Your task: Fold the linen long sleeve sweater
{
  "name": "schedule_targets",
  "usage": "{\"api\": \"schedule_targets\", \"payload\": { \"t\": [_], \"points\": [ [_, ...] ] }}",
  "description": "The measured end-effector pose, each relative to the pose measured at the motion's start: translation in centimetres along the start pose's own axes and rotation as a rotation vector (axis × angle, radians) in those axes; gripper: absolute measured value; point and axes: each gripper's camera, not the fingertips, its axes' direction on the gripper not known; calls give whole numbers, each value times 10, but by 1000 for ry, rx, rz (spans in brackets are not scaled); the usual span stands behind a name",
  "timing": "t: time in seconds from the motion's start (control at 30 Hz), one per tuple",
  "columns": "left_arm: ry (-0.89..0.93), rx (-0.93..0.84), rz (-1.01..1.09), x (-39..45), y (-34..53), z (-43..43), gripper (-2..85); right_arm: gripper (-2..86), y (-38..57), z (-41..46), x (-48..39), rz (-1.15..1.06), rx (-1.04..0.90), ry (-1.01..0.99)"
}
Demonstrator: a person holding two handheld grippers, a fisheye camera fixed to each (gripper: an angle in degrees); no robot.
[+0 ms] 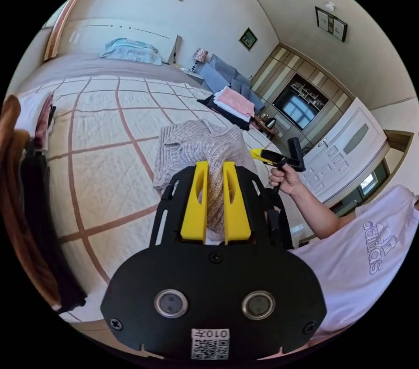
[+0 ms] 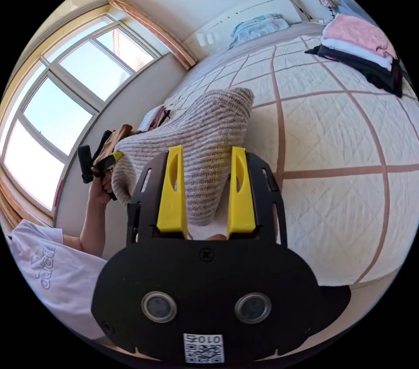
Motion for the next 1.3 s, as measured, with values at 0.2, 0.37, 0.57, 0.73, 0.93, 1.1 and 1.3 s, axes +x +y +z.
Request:
{"api": "schedule_targets", "payload": {
  "t": [0.2,0.37,0.57,0.73,0.93,1.1,1.3],
  "points": [
    [-131,22,226,47,-110,-21,51,59,-44,-4,-15,-53,46,-62],
    [-203,253,352,99,-183,-85,51,52,-69,-121,-74,-262,443,-83],
    [-234,448,576,153,-163,-132,60,62,-9,-180,-154,-546,632,77],
    [-209,60,189,44,-122,-64,76,60,36,-46,-139,-501,81,27],
    [-284,-264,-95,-34,33,14,90,52,116,28,-85,-300,-64,-114],
    [-228,-289,1,19,104,22,98,95,138,-5,-59,-187,77,159],
    [-32,-350,138,87,109,72,127,106,137,-22,-31,-74,127,147]
  ]
}}
